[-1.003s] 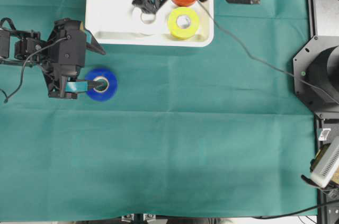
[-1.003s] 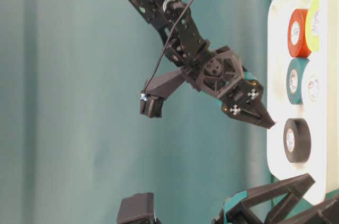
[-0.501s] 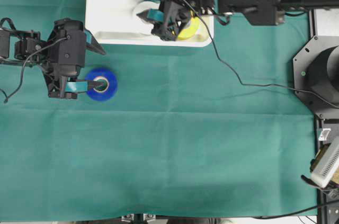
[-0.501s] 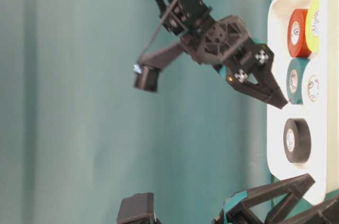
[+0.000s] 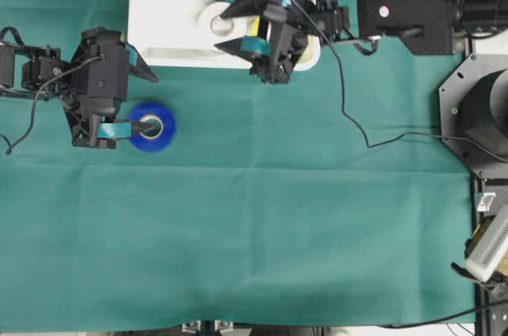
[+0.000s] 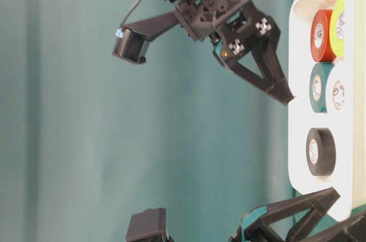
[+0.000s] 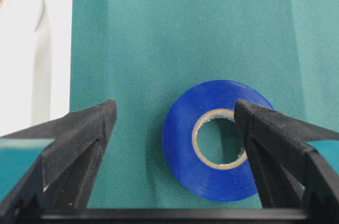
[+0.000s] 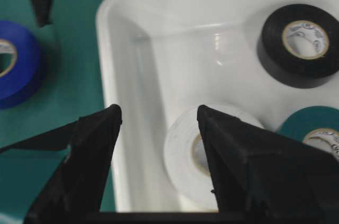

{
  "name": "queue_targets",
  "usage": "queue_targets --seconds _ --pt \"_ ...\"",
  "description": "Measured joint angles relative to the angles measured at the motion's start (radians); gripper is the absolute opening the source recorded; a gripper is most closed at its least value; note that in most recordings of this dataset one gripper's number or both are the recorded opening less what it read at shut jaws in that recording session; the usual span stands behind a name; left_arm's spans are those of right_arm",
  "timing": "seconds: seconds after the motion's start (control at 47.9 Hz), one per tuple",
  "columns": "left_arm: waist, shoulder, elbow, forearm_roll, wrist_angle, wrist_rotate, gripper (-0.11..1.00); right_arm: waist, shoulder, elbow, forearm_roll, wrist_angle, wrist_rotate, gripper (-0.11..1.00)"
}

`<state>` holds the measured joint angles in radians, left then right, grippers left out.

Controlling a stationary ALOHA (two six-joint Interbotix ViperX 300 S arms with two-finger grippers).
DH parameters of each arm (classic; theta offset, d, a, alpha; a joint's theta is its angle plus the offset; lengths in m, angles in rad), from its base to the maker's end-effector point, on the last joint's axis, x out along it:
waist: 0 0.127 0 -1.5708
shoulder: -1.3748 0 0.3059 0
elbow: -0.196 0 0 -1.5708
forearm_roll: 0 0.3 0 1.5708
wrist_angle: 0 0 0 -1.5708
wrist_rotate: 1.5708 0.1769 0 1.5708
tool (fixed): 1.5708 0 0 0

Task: Put the tape alternately from left to right into the white case.
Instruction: 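Release black tape in tray and withdraw right gripper toward center, then lower left gripper onto blue tape and grasp it through the core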

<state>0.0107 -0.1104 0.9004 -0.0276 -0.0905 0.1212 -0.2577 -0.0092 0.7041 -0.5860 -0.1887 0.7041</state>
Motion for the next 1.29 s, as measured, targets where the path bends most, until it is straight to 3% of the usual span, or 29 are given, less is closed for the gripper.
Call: queue_targets --seconds 0.877,1.295 --pt "0.000 0.000 -0.002 0.002 0.015 0.000 0.62 0.164 -0.080 0.104 0.000 0.000 0.000 0.69" --pt "0.000 0.000 0.000 0.000 0.058 -0.017 0.62 0.172 -0.084 0.107 0.000 0.002 0.000 0.69"
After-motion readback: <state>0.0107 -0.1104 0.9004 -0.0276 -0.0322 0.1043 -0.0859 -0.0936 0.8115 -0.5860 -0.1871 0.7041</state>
